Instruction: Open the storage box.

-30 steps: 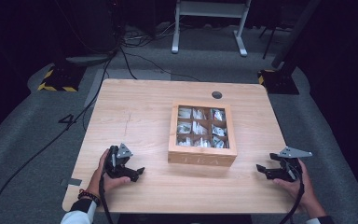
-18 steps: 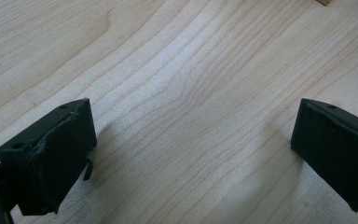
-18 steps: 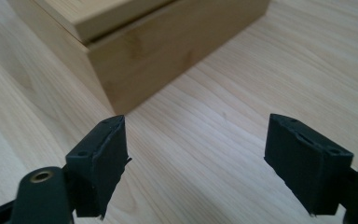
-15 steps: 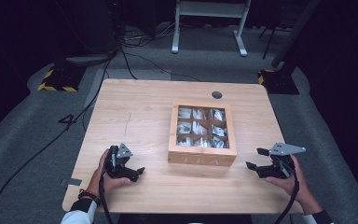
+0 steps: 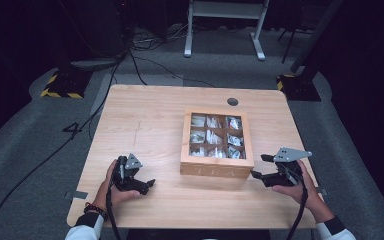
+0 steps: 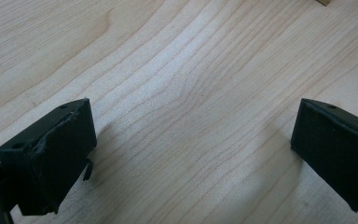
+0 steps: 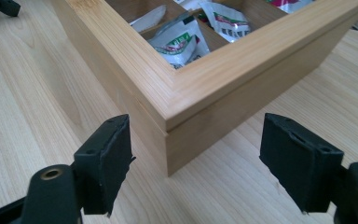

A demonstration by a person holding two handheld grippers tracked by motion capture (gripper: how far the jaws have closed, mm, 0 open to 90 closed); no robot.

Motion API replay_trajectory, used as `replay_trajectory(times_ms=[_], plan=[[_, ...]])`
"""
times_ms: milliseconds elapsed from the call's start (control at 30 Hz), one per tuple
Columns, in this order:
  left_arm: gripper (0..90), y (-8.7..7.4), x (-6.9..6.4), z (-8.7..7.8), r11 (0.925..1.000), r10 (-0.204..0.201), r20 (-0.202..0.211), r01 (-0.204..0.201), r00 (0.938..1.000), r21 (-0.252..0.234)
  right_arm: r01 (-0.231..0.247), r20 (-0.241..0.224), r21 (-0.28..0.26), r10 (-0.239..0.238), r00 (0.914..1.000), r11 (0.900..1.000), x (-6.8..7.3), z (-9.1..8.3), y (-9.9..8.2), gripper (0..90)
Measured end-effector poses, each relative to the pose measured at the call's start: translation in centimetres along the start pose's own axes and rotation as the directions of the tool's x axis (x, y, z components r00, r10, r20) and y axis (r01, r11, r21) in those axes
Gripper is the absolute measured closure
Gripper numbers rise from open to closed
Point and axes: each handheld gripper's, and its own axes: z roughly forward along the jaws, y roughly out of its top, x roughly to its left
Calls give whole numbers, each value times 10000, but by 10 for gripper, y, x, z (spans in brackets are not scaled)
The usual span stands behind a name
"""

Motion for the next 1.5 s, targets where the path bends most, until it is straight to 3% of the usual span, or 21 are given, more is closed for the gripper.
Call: replay_trajectory(times_ms=[333,600,667,700,733,800,867,967,1267,1333,1400,1500], plan=[[4,0,0,0,10000,4,-3,-4,10000,0,190,74,211,-192,9998,9996,2,16,8,313],[5,1,-1,0,10000,-70,-62,70,10000,35,101,58,213,-102,9999,9997,4,21,10,302],[28,2,-2,0,10000,-56,13,56,10000,13,117,98,188,-119,9999,9998,4,21,11,292],[126,4,-2,-1,10000,68,103,-67,9999,-45,65,86,125,-66,9999,9999,3,21,11,291],[126,5,-2,-2,9999,170,197,-170,9997,-24,65,86,125,-66,9999,9999,3,21,11,291],[231,10,-2,-4,9995,160,396,-150,9991,-264,50,79,29,-50,10000,10000,3,20,11,292],[156,18,-6,-6,9980,417,197,-407,9989,-477,24,74,9,-24,10000,10000,3,19,11,292],[182,34,-14,-9,9928,841,207,-820,9962,-876,-47,88,-147,48,10000,9999,3,18,12,293],[181,90,-40,-12,9623,1750,434,-1615,9836,-2188,-168,110,-570,174,9998,9982,2,11,18,284],[181,101,-45,-10,9541,2077,431,-1927,9772,-2292,-239,108,-711,248,9996,9972,1,8,21,282],[185,108,-49,-7,9481,2199,395,-2040,9747,-2441,-229,135,-866,242,9996,9960,0,5,25,277],[186,115,-51,-3,9461,2209,415,-2038,9744,-2515,-217,171,-960,234,9996,9951,-1,3,28,276]])
